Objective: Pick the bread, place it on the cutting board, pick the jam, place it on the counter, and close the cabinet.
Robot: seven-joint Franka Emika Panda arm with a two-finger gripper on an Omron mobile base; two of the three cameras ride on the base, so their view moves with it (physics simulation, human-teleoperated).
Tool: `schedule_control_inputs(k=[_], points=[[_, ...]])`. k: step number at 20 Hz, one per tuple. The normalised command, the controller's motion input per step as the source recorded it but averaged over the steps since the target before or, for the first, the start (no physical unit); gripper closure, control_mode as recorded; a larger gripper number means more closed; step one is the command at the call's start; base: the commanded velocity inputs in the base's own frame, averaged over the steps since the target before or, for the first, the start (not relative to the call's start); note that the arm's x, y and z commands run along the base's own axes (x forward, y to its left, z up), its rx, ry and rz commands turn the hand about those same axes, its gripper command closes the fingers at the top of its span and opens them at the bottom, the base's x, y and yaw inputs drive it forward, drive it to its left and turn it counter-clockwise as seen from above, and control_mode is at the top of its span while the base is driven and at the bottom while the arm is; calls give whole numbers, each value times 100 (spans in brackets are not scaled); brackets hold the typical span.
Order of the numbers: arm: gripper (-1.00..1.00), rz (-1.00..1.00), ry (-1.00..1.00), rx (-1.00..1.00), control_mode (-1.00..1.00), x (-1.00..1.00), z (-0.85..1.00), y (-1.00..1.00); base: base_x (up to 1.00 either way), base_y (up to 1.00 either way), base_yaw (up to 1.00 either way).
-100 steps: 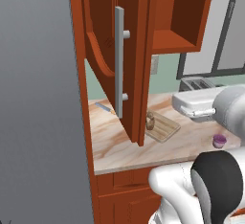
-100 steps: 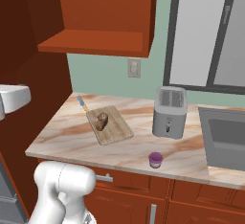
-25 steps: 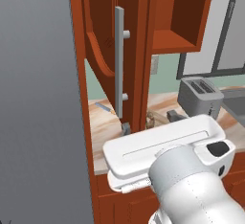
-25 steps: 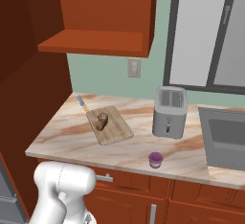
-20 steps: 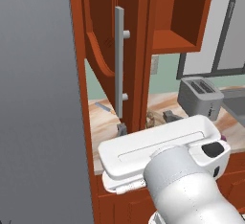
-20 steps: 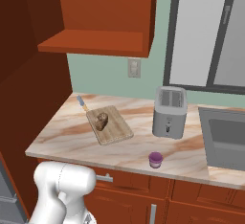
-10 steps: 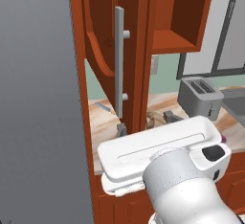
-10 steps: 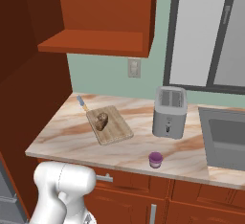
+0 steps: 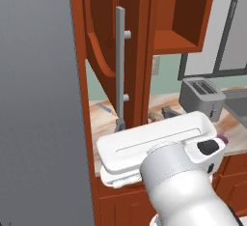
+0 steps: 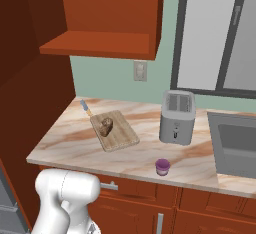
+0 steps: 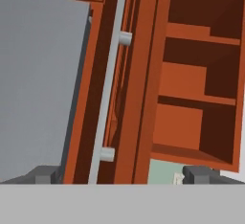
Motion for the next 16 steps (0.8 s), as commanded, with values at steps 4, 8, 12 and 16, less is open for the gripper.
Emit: schedule_control_inputs(k=[4, 8, 12, 16], points=[[-100, 0, -1, 0, -100, 26, 0, 0, 0, 0, 0], [-100, 0, -1, 0, -100, 16, 0, 0, 0, 0, 0], [-100, 0, -1, 0, -100, 19, 0, 0, 0, 0, 0], [-100, 0, -2, 0, -100, 21, 0, 0, 0, 0, 0]])
